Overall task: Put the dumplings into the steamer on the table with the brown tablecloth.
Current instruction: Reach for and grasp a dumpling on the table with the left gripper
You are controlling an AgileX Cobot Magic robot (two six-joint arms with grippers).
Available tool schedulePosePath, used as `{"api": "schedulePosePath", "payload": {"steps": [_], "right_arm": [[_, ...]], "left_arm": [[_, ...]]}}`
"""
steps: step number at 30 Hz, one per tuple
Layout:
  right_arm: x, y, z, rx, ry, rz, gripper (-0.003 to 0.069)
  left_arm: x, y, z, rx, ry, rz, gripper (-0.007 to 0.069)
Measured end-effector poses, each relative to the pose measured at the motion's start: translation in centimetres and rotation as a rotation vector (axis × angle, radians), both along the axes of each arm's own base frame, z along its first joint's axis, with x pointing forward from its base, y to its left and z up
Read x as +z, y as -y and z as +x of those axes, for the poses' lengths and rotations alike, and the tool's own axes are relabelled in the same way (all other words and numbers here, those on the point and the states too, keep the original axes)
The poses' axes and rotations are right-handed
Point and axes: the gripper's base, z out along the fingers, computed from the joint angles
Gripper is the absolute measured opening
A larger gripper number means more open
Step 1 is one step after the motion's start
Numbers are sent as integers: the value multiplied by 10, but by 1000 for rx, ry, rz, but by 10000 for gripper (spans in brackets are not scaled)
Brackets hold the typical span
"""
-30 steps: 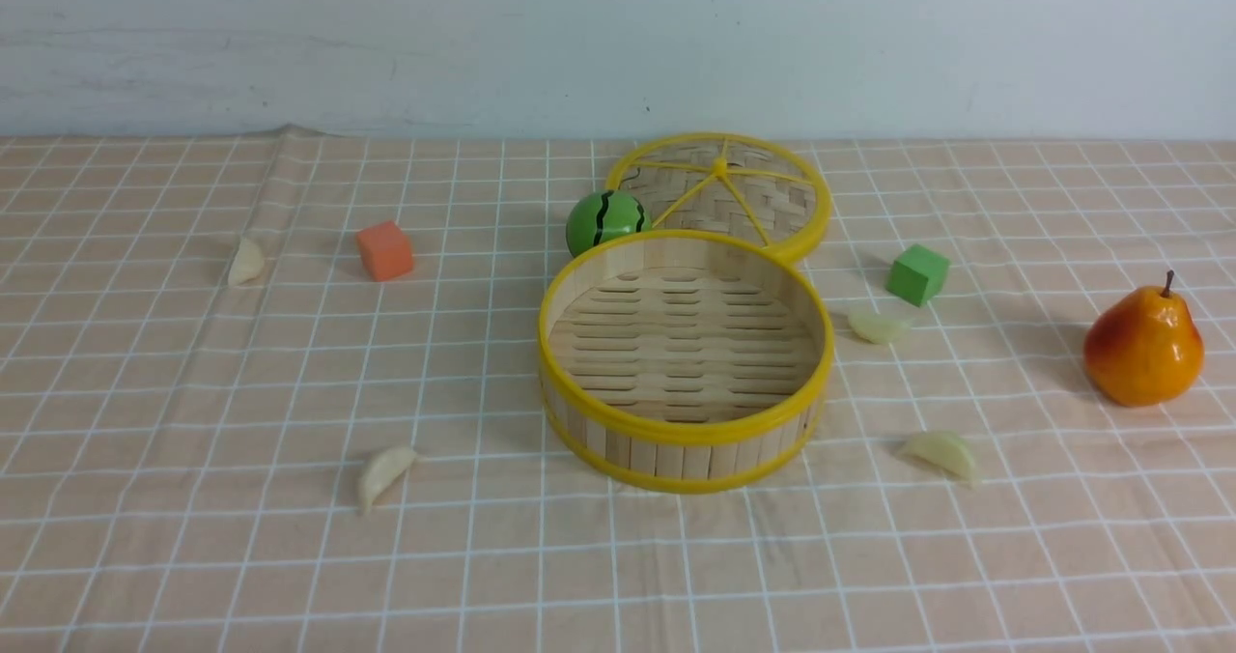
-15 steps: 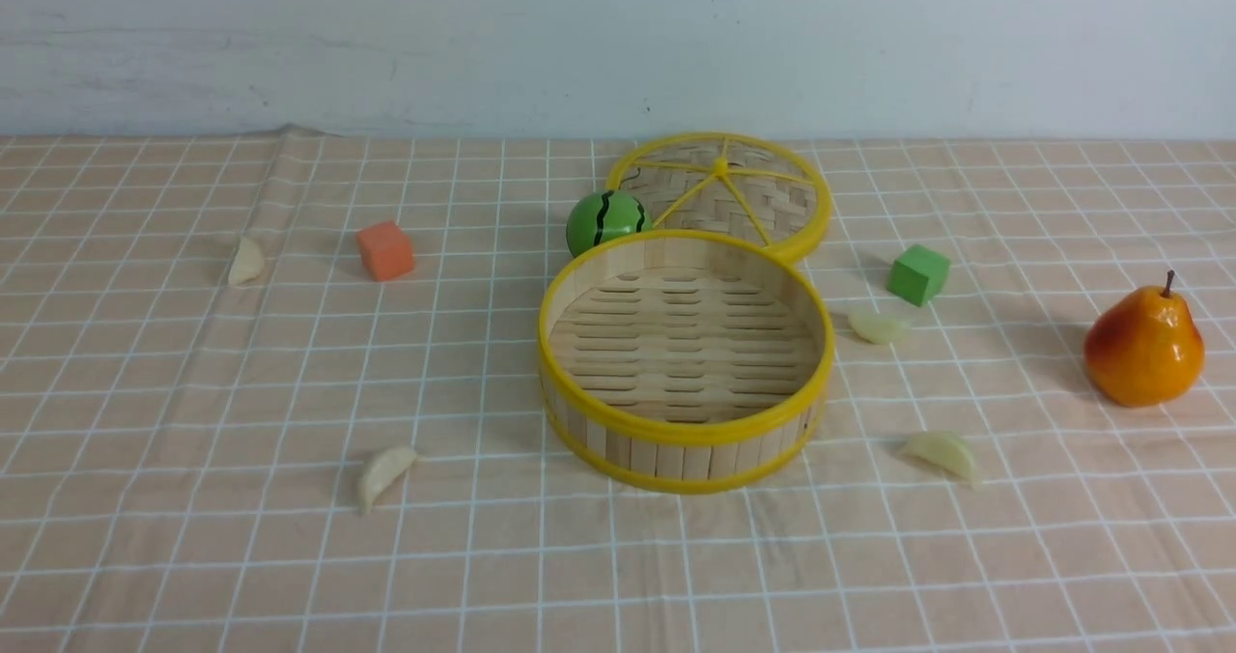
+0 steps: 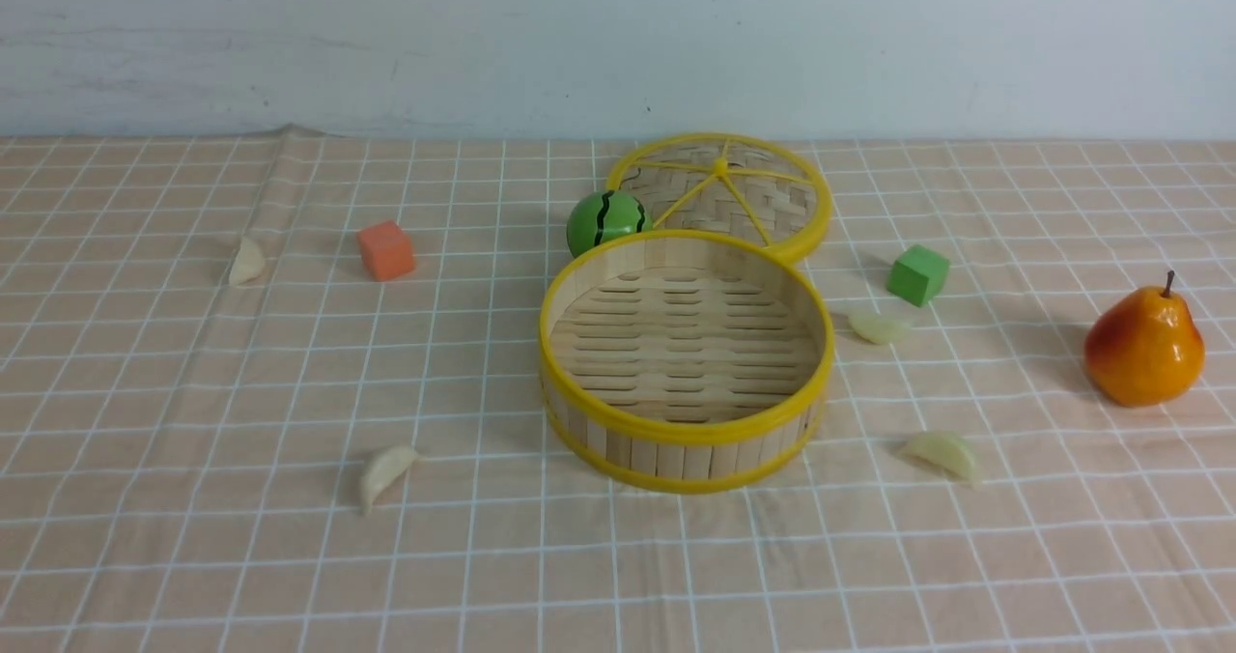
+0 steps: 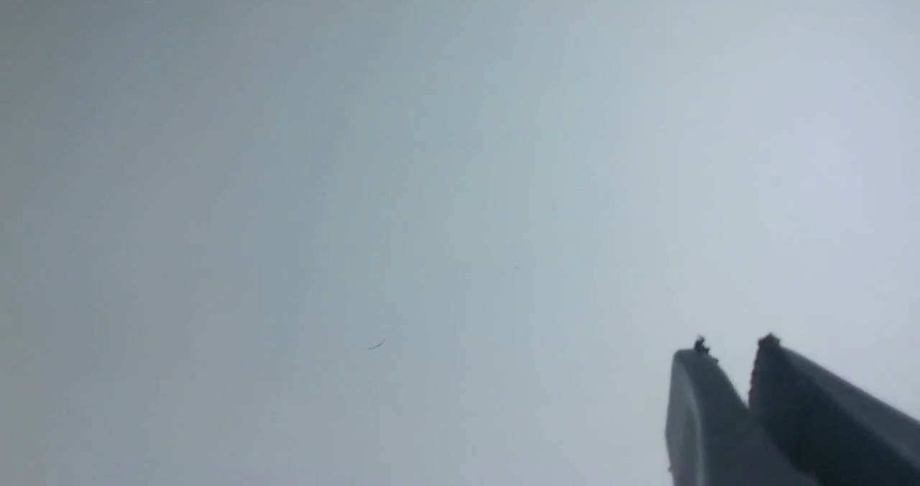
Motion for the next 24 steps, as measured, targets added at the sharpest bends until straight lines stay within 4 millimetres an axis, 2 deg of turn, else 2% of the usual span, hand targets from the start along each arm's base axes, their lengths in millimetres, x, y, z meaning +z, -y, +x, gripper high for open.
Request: {"api": "schedulePosePath", "payload": {"steps": [1, 2, 4, 9, 10, 11, 12, 17, 20, 21, 22, 23, 24], "right_arm": [[4, 0, 6, -3, -38, -4, -3], [4, 0, 10, -8, -67, -10, -12], [3, 0, 24, -32, -170, -45, -18], [-7, 0, 54, -41, -488, -79, -12], [-8, 0, 56, -40, -506, -77, -11], [-12, 0, 64, -27, -692, -55, -10], [-14, 0, 69, -22, -813, -44, -10], [-27, -1, 93, -7, -1257, -51, -8], [-28, -11, 110, 53, -1321, -81, -7], [-29, -12, 111, 56, -1328, -76, -7], [-28, -21, 118, 103, -1348, -106, -6], [-28, -23, 120, 115, -1355, -117, -6], [-29, -34, 125, 163, -1390, -181, -5]], "left_arm": [[9, 2, 14, 15, -47, 47, -14], [14, 3, 20, 20, -64, 69, -14], [16, 6, 50, 22, -164, 109, -14], [-5, 10, 122, 14, -495, 45, -14], [-4, 10, 122, 17, -499, 45, -14], [-15, 10, 142, 36, -641, -12, -14], [-19, 9, 152, 52, -717, -34, -14], [-35, 9, 194, 145, -999, 7, -14], [-48, 9, 217, 181, -1141, 67, -14], [-46, 9, 220, 181, -1143, 64, -14], [-49, 10, 236, 187, -1195, 82, -14], [-49, 11, 237, 188, -1204, 82, -14], [-48, 13, 257, 182, -1226, 112, -14]]}}
